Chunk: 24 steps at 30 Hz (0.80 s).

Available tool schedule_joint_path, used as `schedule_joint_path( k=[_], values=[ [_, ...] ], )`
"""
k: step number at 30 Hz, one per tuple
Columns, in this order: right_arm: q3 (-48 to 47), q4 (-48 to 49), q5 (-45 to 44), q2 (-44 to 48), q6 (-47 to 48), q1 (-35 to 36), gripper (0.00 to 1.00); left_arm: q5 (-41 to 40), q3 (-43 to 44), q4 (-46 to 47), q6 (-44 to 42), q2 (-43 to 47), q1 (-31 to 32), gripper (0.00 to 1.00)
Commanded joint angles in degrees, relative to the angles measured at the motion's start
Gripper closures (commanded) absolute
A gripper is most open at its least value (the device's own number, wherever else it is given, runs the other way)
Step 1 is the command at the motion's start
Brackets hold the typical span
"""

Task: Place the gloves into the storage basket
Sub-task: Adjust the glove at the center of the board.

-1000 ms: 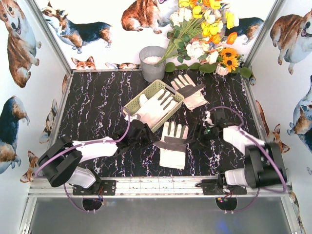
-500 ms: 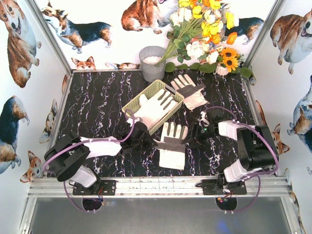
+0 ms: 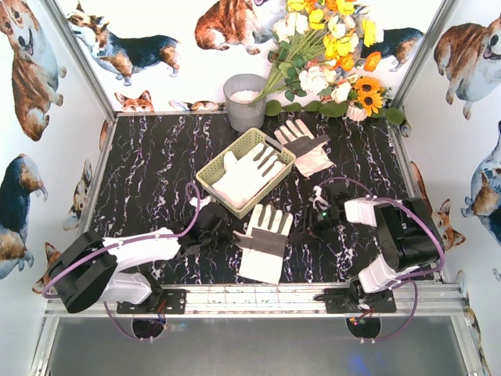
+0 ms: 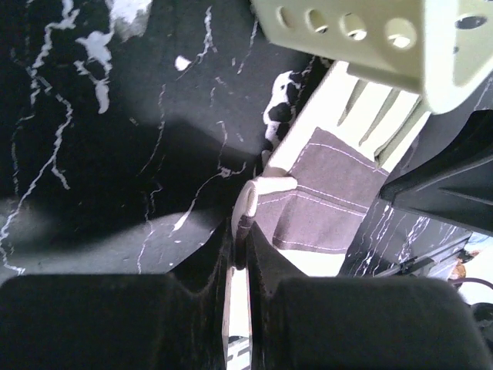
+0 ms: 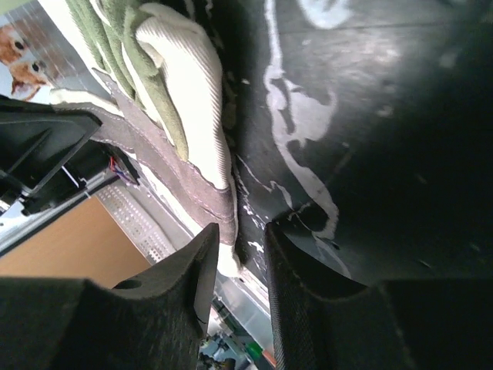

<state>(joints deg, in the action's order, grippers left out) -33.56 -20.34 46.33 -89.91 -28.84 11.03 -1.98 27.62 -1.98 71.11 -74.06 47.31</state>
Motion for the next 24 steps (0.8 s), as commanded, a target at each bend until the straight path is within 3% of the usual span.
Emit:
schedule_joint_path(
  k=[1, 18, 21, 24],
  values=[
    [-1.2, 4.7, 0.4, -1.8, -1.3, 2.9, 0.68, -0.3, -1.0, -3.3, 1.3, 1.8, 0.8, 1.00],
    [-9.2, 6.4, 0.2, -7.4, -1.9, 4.6, 0.75, 1.5, 4.3, -7.9, -0.9, -2.2, 2.1, 1.00],
    [-9.8, 4.7, -0.1, -6.2, -1.1, 4.5, 0.73, -0.2, 4.7, -9.4, -0.8, -1.1, 2.1, 0.88],
    [-10.6, 0.2, -2.0, -2.7, 1.0, 4.1, 0.62, -2.0, 5.8, -11.6, -1.4, 1.0, 2.1, 0.67]
  ],
)
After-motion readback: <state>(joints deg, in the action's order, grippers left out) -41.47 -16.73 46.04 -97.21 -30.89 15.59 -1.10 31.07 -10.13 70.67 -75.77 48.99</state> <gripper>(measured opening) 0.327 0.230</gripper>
